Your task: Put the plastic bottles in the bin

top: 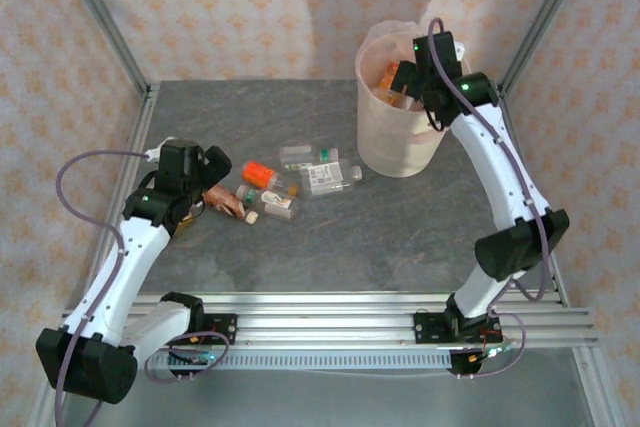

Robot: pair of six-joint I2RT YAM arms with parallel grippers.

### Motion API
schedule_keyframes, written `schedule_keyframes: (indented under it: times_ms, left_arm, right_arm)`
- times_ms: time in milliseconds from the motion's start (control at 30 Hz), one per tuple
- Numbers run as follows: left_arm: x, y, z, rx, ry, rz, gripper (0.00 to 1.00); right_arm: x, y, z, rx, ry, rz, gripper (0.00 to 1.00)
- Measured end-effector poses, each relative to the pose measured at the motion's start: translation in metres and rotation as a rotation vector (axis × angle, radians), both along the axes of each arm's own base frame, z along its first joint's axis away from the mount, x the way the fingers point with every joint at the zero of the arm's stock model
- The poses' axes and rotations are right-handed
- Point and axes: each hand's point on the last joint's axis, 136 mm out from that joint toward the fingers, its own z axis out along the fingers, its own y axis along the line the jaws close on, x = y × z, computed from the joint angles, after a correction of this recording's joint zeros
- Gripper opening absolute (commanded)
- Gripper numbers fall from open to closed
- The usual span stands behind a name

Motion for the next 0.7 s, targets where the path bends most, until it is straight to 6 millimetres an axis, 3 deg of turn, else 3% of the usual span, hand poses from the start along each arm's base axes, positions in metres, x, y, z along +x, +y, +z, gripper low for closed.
schedule_keyframes:
  times_ms: [233,367,600,700]
  left_arm:
    - [0.002,-0.002,-0.034,-0.024,0.12,0.033,1.0]
    - [0.003,-0.002,-0.052,-0.036,0.174,0.053,1.0]
    - [0.002,-0.002,-0.079,-0.054,0.235,0.091,0.99]
    - [-0.001,-0.002,-0.093,-0.055,0.263,0.1,0.9]
  right_arm:
    - [-0.049,0.006,-0.015,-0.059,0.021,0.018,0.99]
    - [-0.072,-0.004,-0.028,-0.053,0.035,-0.003,0.99]
    - [-0.088,-0.011,-0.042,-0.025,0.045,-0.031,0.99]
    - [-0.088,-0.01,-0.042,-0.007,0.033,-0.035,0.99]
